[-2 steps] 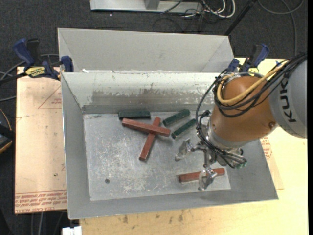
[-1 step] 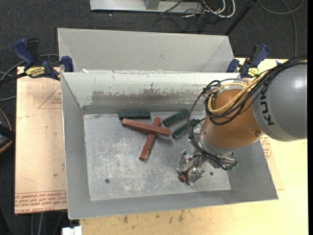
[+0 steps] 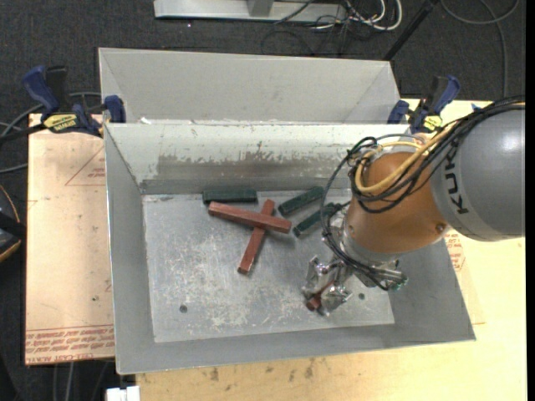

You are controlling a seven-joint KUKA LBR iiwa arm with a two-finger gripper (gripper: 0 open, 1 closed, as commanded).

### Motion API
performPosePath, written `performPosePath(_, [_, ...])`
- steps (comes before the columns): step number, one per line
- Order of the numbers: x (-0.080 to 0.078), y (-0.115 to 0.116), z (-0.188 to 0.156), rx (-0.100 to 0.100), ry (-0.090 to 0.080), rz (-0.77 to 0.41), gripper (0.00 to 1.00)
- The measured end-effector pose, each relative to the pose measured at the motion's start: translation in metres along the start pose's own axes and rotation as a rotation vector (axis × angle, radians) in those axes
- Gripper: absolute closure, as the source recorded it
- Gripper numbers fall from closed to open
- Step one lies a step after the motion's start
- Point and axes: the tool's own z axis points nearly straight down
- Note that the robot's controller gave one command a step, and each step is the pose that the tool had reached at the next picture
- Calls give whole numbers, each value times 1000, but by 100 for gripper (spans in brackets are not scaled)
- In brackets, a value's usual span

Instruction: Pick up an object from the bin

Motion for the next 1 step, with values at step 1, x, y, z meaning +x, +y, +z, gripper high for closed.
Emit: performPosePath(1, [-4,8,-176,6,-4,-40,100])
